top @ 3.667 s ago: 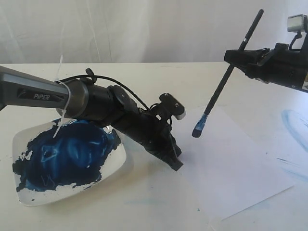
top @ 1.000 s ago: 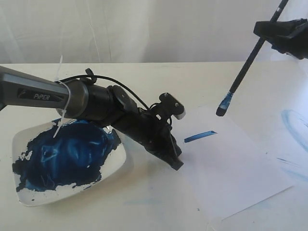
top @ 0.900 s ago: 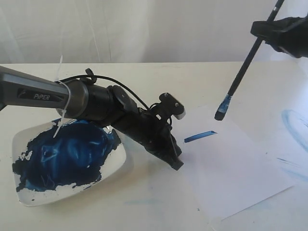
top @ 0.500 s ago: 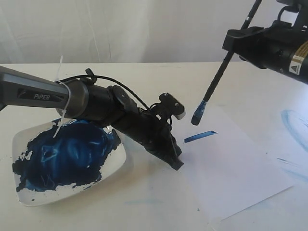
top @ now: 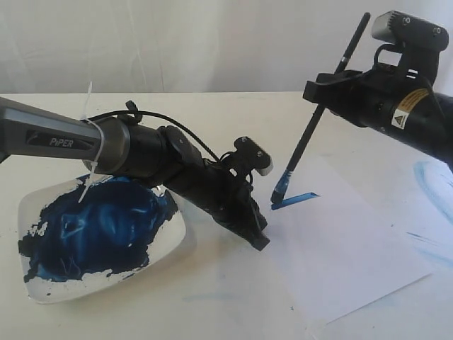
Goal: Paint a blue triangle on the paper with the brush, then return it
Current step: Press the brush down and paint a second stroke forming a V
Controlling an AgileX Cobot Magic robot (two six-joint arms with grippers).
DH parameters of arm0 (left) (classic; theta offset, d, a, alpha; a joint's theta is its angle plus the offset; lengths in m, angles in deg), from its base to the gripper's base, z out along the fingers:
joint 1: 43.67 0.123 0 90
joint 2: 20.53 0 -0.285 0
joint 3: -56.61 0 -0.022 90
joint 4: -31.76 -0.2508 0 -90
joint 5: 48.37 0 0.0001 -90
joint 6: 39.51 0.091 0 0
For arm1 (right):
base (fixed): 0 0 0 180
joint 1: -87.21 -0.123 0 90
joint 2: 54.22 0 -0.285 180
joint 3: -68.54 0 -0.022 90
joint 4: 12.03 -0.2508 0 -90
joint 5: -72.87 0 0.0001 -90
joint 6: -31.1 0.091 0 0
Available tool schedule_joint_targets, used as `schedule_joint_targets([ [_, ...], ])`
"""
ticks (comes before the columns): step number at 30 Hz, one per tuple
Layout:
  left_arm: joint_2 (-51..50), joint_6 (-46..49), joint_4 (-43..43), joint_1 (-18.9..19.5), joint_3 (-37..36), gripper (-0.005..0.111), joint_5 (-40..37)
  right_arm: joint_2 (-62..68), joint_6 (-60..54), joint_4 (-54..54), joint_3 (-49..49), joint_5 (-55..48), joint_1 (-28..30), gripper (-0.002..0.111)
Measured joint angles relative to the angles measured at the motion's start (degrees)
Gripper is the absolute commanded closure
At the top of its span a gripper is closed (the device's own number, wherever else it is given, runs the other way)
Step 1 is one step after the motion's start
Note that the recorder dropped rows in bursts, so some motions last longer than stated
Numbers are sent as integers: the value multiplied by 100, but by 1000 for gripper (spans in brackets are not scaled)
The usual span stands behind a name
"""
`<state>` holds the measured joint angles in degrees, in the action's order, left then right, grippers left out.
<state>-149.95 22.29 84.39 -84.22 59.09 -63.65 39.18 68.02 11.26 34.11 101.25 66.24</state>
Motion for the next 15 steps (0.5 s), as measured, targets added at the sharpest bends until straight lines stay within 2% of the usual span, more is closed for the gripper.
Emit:
schedule_joint_targets([
  [15, 0, 0, 0, 0, 0, 107, 0, 390, -289, -18, 0, 341, -10, 108],
])
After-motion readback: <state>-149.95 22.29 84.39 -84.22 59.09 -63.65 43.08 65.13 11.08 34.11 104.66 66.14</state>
